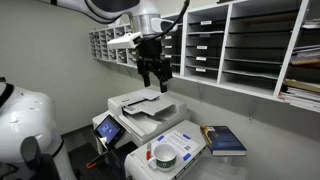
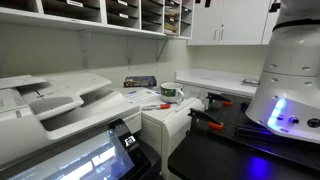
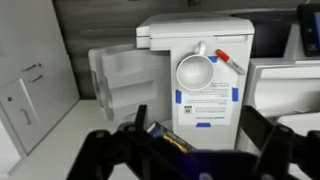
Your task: Put the marker in the mug
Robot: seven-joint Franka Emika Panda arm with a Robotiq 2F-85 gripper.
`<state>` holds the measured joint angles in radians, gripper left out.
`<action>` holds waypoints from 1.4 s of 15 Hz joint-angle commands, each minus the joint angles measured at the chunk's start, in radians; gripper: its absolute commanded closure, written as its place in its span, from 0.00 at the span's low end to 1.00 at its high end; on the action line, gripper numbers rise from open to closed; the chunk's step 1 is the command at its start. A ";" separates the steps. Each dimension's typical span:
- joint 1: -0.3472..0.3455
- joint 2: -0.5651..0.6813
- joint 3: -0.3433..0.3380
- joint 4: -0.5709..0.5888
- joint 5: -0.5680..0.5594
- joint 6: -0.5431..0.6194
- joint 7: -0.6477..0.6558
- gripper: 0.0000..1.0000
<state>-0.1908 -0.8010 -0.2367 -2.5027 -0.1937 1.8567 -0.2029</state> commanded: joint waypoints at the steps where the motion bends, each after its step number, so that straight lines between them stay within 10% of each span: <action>1: 0.006 0.000 -0.003 0.003 -0.003 -0.004 0.003 0.00; 10: 0.063 0.008 -0.016 -0.033 -0.009 0.009 -0.120 0.00; 17: 0.246 0.080 -0.005 -0.337 0.017 0.324 -0.296 0.00; 21: 0.337 0.258 -0.035 -0.325 0.032 0.547 -0.470 0.00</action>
<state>0.1038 -0.6379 -0.2385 -2.8279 -0.1814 2.2800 -0.5353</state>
